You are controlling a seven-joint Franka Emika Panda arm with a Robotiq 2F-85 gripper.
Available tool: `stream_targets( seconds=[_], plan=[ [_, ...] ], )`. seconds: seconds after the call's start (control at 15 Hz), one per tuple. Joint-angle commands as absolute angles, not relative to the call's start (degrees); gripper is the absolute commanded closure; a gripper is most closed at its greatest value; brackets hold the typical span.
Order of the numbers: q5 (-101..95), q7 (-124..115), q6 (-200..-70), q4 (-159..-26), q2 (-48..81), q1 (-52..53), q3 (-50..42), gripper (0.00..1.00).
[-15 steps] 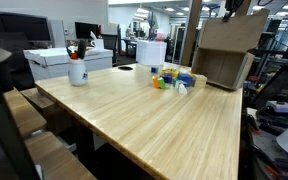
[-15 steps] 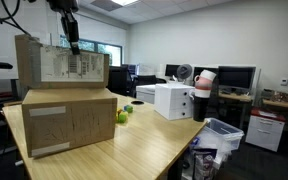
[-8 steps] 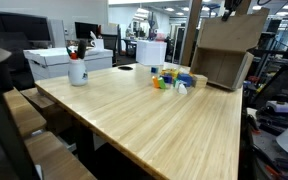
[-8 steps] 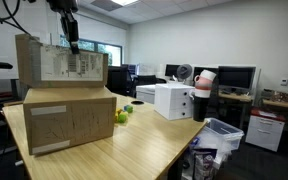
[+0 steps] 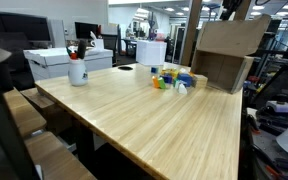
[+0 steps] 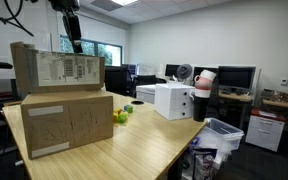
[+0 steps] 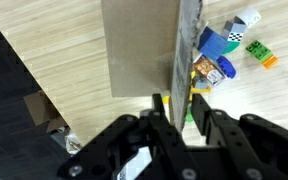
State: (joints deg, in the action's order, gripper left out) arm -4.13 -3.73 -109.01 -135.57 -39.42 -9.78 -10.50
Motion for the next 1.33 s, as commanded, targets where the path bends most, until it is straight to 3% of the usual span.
stream_targets(
  seconds=[0.0, 0.47, 1.27],
  plan=[
    [-5.57, -9.23, -113.43, -136.43, -38.79, -13.25, -8.31, 0.35],
    [-10.68, -24.95, -121.26, -139.63, -38.73, -19.10, -2.41, 0.00],
    [-10.27, -22.27, -130.16, -152.68, -54.22, -16.63, 1.67, 0.00]
  ],
)
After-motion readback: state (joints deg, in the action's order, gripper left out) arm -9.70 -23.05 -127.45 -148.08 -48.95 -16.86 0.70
